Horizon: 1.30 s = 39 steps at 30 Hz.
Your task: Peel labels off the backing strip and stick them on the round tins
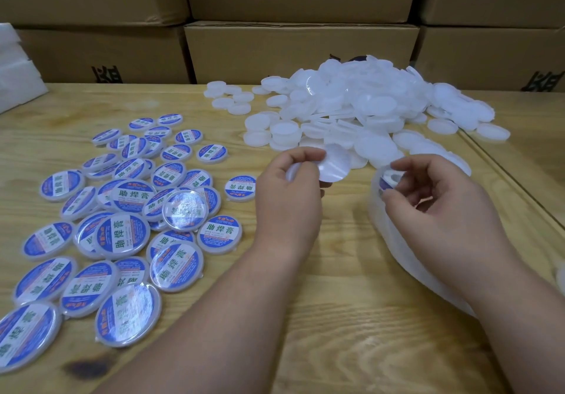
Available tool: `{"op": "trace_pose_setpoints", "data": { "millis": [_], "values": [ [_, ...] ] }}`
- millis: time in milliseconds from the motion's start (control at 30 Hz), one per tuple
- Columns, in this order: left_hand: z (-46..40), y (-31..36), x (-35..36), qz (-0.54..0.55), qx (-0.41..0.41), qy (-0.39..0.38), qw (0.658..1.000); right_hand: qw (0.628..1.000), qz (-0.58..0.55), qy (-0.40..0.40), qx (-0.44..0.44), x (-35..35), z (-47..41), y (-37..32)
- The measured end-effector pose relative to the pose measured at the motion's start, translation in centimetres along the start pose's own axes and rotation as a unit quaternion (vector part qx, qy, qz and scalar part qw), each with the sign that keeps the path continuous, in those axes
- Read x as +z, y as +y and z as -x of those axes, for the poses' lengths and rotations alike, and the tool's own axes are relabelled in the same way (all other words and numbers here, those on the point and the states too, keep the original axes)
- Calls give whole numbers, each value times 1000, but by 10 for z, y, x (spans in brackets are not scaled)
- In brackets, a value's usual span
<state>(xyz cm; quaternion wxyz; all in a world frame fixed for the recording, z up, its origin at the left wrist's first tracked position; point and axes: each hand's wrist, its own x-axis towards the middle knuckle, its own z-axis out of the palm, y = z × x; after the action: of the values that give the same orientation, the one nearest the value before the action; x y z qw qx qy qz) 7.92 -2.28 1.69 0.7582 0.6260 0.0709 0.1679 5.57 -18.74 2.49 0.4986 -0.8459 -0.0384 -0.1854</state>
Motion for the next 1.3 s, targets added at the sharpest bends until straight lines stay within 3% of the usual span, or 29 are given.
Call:
{"op": "trace_pose_setpoints", "data": {
  "millis": [167, 300, 467, 600, 700, 867, 1067, 1300],
  "values": [
    [8, -1, 6, -3, 6, -95, 995, 987, 40, 32, -149, -1, 3, -9],
    [11, 1, 6, 12, -16, -140, 990, 984, 28, 25, -174, -1, 3, -9],
    [11, 4, 6, 129, -47, -179, 974, 986, 3, 37, -163, -1, 3, -12],
    [9, 4, 5, 177, -76, -144, 971, 988, -94, 51, -112, -2, 6, -19],
    [6, 4, 5, 177, -84, -132, 972, 980, -195, 13, -42, -2, 7, -24],
    [10, 8, 7, 183, -100, -188, 960, 948, -300, -88, 57, 3, 9, -29],
    [11, 9, 7, 236, -108, -237, 936, 962, -254, -85, 62, 8, 10, -25],
    [9, 5, 8, 226, -110, -242, 937, 970, -225, -59, 71, 10, 9, -22]
  ]
}}
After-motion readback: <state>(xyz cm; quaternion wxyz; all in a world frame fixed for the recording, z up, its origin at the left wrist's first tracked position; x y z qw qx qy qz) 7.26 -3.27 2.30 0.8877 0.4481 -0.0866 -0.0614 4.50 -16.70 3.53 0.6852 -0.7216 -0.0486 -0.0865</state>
